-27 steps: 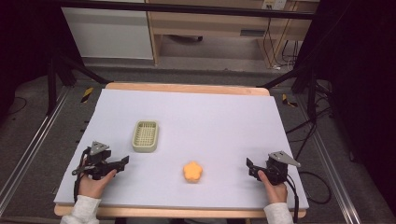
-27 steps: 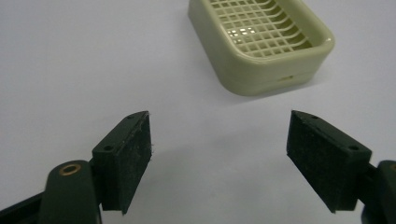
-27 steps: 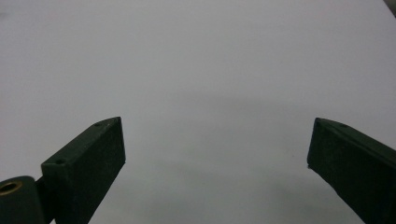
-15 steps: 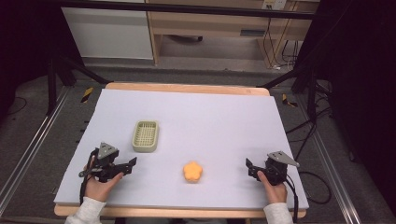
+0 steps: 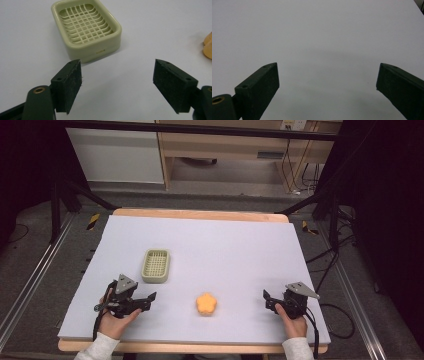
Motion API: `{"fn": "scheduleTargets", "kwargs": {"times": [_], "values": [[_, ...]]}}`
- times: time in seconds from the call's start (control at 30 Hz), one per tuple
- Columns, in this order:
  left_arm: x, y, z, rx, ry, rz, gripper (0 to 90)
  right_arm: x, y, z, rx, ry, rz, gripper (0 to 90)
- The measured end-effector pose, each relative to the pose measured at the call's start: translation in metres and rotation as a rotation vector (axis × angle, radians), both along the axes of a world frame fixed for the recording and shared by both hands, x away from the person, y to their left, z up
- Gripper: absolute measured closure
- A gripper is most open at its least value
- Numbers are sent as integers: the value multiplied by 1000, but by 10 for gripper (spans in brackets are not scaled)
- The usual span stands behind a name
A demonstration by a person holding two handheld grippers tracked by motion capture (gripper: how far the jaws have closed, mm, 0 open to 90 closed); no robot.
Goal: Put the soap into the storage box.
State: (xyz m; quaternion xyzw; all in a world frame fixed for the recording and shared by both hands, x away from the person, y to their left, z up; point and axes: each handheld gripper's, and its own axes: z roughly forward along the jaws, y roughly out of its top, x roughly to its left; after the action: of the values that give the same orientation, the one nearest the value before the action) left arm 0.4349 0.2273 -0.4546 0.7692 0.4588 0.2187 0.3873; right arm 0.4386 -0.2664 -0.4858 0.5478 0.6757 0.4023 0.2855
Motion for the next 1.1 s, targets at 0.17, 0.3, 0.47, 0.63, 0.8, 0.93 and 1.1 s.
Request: {"fn": "scheduleTargets", "kwargs": {"times": [0.17,0.3,0.47,0.63,0.8,0.93,1.1], "values": [[0,-10,1,10,-4,-24,228,0,-1,0,1,-6,0,50],[-1,-19,1,20,-2,-53,232,0,-1,0,6,1,3,51],[-2,-26,1,25,-14,-75,233,1,0,0,-1,2,3,51],[-5,-30,3,30,-15,-96,235,1,0,0,0,7,4,51],[-6,-33,5,33,-19,-113,234,1,1,0,-5,9,13,50],[-6,-36,8,36,-24,-127,235,1,1,0,-1,11,13,50],[-6,-44,10,19,-15,-146,235,1,1,0,-3,12,13,50]]}}
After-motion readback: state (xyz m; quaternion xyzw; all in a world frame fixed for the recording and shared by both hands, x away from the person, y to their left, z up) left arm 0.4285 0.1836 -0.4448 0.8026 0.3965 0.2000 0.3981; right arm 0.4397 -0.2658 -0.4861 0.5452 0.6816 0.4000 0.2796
